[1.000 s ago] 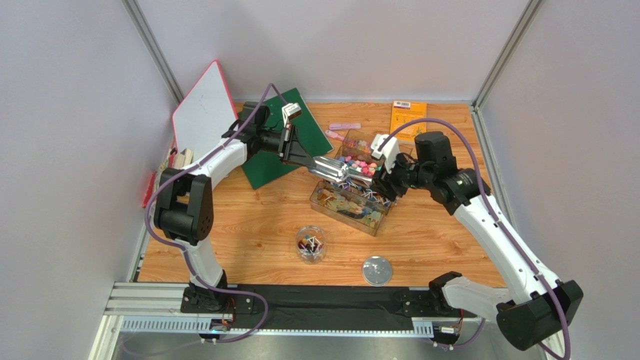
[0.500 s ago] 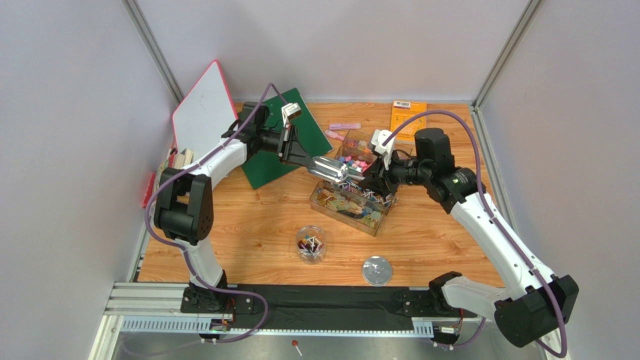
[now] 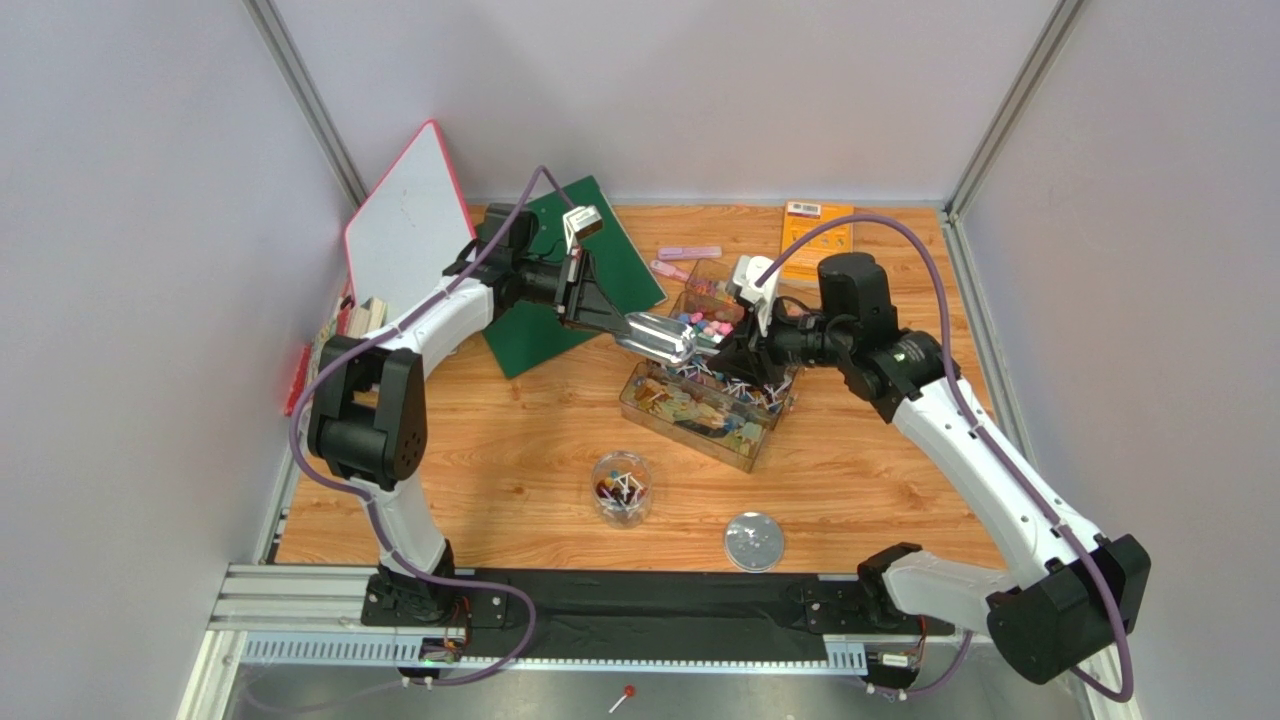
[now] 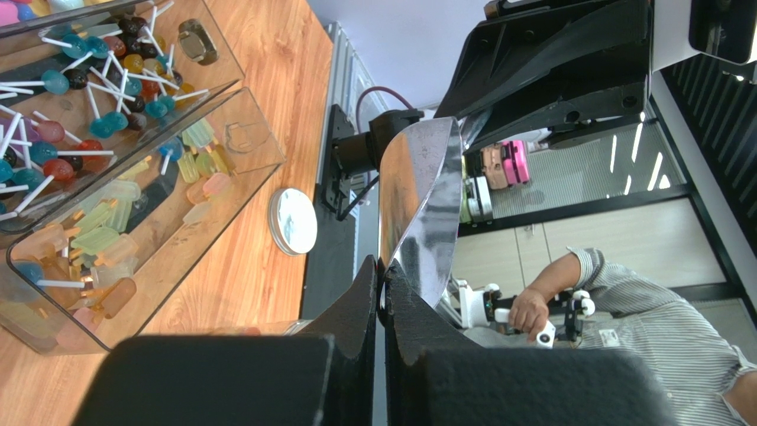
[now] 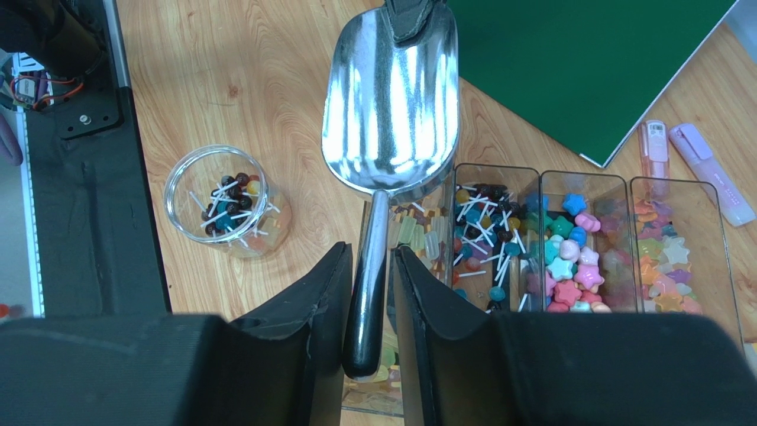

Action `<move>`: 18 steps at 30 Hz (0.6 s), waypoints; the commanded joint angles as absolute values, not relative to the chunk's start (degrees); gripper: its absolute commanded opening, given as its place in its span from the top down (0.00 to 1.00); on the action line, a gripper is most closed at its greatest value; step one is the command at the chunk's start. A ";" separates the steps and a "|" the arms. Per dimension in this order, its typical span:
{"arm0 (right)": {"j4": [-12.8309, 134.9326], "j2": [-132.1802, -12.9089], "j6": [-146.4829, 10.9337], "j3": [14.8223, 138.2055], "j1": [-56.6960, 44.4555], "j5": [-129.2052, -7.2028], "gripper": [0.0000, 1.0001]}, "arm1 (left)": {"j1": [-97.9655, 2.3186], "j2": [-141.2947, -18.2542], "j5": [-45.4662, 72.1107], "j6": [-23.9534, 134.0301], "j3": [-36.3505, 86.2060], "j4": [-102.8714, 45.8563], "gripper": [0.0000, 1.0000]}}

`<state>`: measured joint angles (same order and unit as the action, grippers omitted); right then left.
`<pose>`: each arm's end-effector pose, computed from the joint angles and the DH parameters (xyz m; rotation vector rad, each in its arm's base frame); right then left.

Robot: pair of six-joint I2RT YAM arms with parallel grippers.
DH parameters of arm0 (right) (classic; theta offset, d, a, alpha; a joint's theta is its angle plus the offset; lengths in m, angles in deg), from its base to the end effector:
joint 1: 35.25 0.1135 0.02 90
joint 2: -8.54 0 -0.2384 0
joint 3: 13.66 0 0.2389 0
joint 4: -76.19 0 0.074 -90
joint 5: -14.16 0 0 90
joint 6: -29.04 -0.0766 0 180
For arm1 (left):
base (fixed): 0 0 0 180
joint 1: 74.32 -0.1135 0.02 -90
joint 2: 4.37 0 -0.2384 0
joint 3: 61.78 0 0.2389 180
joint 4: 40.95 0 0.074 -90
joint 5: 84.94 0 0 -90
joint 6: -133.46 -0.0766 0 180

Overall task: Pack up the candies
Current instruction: Adjust the spatula.

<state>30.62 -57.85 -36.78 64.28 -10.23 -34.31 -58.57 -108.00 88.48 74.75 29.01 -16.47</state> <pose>0.2209 0.1591 0.3063 -1.2314 1.6953 0.7868 0.3402 -0.1750 0.2419 0.6095 2.1200 -2.0480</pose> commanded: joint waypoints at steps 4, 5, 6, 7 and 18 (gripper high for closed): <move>33.79 -57.82 -37.41 67.59 -9.58 -35.32 0.78 | -58.41 -107.99 91.63 75.10 30.81 -18.40 1.00; 33.52 -58.00 -37.32 67.68 -9.50 -35.50 0.79 | -58.41 -108.08 91.63 75.10 30.81 -18.49 1.00; 33.17 -58.08 -37.23 67.76 -9.41 -35.59 0.82 | -58.41 -108.08 91.63 75.19 30.81 -18.67 1.00; 33.17 -58.08 -37.23 67.76 -9.41 -35.68 0.83 | -58.41 -108.17 91.63 75.27 30.89 -18.58 1.00; 31.51 -58.09 -36.35 69.26 -9.14 -37.96 1.00 | -58.50 -108.61 88.22 72.92 31.59 -14.91 0.82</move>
<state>30.66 -58.25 -37.17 65.98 -9.64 -37.04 -58.62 -108.33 88.61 75.27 29.01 -16.62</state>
